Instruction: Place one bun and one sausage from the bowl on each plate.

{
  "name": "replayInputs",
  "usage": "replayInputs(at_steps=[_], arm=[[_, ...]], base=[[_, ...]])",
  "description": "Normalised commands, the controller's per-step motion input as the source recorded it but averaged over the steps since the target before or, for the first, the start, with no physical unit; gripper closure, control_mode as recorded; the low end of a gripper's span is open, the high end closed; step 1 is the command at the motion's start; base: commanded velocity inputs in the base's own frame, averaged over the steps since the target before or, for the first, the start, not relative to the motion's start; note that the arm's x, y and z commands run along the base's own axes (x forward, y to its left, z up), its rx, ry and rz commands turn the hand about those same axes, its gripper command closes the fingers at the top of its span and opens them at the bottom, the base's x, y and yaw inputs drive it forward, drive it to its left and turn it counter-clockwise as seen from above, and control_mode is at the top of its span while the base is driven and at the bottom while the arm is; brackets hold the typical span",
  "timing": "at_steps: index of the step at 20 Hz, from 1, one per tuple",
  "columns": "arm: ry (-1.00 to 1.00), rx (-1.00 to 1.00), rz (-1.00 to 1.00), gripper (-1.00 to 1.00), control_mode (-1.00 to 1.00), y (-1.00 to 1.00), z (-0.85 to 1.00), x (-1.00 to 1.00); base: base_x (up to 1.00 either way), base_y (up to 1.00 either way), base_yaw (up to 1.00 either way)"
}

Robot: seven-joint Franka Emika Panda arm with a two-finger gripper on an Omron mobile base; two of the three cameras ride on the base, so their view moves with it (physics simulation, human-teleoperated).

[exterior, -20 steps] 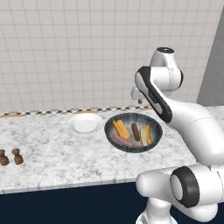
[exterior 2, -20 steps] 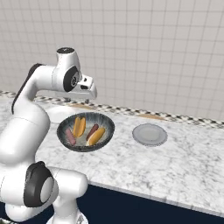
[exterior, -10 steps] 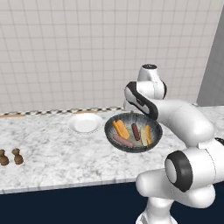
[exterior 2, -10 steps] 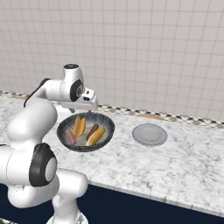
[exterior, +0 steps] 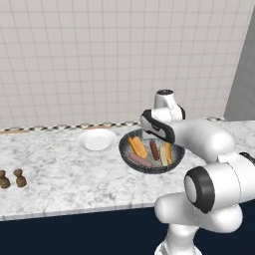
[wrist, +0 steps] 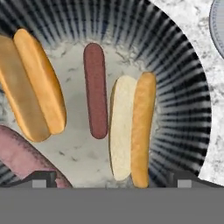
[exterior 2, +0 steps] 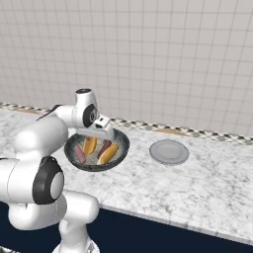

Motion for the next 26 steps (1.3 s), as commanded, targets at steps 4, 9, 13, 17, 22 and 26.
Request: replayInputs(at_steps=[4, 9, 13, 17, 22, 26], arm=[[0.03, -0.01, -0.09, -1.0, -1.0, -0.49, -0.32, -0.29], [0.0, 0.0, -0.01, -1.0, -1.0, -0.13, -0.23, -0.19], [0.0, 0.0, 0.07, -1.0, -1.0, 0.0, -0.35, 0.0], [0.03, 0.0, 0.09, -1.0, -1.0, 0.0, -0.39, 0.03], [0.04, 0.0, 0.07, -1.0, -1.0, 0.0, -0.28, 0.24], [0.05, 0.0, 0.07, -1.0, -1.0, 0.0, -0.31, 0.26]], base=[[0.0, 0.0, 0.0], [0.0, 0.0, 0.0], [0.0, 0.0, 0.0], [0.0, 0.0, 0.0], [0.0, 0.0, 0.0], [0.0, 0.0, 0.0]])
